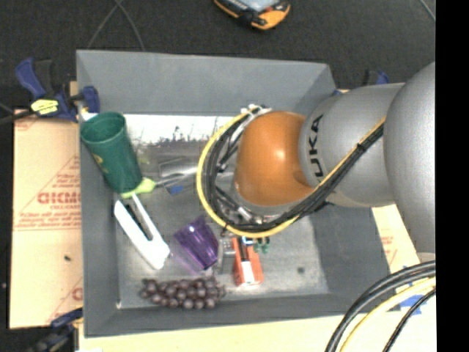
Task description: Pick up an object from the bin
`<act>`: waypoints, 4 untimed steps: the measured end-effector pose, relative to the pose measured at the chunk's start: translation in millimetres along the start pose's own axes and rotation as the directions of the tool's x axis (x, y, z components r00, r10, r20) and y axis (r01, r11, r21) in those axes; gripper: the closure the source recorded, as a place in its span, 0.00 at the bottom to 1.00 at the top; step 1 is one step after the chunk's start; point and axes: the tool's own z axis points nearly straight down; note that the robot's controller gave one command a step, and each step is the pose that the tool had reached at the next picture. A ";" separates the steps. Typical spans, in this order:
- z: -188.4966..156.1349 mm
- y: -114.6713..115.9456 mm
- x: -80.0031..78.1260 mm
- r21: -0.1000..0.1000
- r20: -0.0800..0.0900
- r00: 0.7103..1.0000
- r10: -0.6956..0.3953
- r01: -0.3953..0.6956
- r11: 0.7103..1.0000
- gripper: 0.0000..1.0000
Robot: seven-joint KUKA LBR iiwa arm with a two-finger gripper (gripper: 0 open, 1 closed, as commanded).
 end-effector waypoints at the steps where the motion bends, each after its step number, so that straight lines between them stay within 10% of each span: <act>1: -4.0 -0.3 -1.7 -0.001 0.007 1.000 0.005 -0.005 1.000 0.00; 2: 58.9 37.2 25.8 0.000 0.019 0.987 -0.163 0.163 0.987 0.00; 3: 8.8 29.7 -20.4 0.000 0.009 0.975 -0.222 0.222 0.975 0.00; 4: 31.5 54.5 29.7 -0.001 0.017 0.996 -0.086 0.086 0.996 0.00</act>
Offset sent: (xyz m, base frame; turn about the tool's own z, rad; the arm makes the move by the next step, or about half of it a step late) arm -0.0310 0.0381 -0.0624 -0.1672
